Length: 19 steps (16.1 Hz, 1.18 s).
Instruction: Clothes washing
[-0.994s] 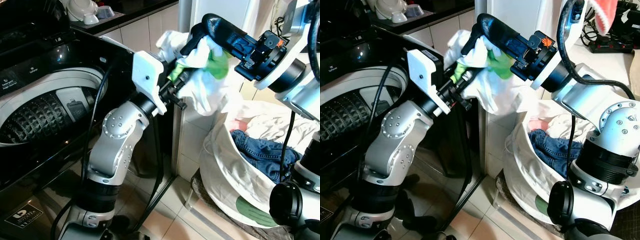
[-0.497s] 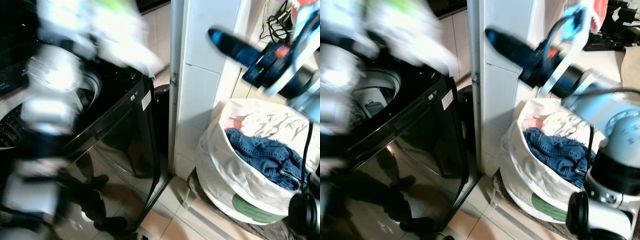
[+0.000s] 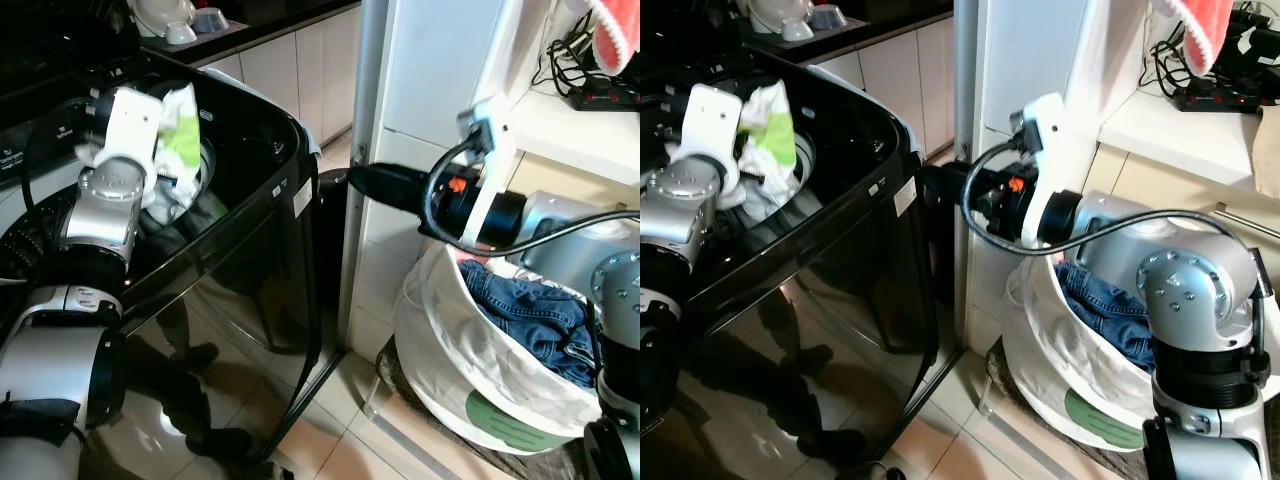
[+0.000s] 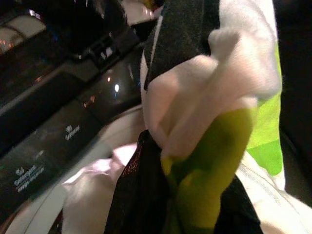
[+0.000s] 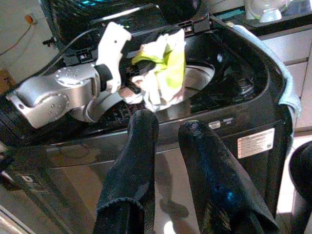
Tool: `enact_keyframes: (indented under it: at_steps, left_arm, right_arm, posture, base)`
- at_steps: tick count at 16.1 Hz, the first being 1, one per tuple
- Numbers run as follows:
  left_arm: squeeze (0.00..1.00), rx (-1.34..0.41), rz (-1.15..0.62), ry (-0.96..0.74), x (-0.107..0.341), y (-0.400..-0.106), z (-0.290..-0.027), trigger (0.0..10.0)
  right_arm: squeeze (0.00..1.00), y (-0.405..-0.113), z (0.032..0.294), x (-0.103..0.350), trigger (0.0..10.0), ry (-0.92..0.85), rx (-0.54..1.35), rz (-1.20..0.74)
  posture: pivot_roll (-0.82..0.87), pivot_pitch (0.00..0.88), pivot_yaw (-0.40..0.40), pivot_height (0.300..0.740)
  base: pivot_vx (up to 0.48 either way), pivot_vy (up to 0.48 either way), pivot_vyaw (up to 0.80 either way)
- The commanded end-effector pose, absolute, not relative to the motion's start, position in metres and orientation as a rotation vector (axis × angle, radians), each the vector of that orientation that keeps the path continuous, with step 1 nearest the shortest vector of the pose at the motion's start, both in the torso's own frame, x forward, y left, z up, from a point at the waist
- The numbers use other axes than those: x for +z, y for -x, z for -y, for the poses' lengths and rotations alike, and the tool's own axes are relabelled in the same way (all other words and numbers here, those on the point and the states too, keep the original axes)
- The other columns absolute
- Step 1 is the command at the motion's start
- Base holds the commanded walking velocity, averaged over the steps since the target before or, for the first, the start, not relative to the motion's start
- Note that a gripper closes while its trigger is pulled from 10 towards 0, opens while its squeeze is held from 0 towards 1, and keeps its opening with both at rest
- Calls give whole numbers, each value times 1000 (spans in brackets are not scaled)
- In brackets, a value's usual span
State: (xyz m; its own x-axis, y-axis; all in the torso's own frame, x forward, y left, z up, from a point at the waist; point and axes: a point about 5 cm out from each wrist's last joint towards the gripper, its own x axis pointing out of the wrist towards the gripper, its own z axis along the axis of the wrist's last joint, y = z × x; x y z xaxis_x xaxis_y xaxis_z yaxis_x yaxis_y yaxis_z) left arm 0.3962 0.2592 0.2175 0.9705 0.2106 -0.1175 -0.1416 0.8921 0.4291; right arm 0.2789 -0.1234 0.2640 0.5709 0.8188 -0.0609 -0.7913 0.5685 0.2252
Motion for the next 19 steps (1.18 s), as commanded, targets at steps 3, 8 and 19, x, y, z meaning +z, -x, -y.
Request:
enact_keyframes:
  at_steps: [3,8,19]
  left_arm:
    - [1000,191,-113,-443,241,-402,-262,10000]
    - [1000,171,-149,-431,235,-402,-265,10000]
    - [329,-858,205,-154,228,-334,-127,10000]
  right_arm:
    - [0,-274,124,265,10000,-135,945,-135]
    - [0,-277,124,257,10000,-82,927,-165]
    - [1000,-297,255,182,10000,429,224,-547]
  posture:
    - [-73,0,67,740]
    - [-67,0,62,740]
    - [-76,0,68,740]
  base:
    - [0,0,0]
    - [0,0,0]
    - [0,0,0]
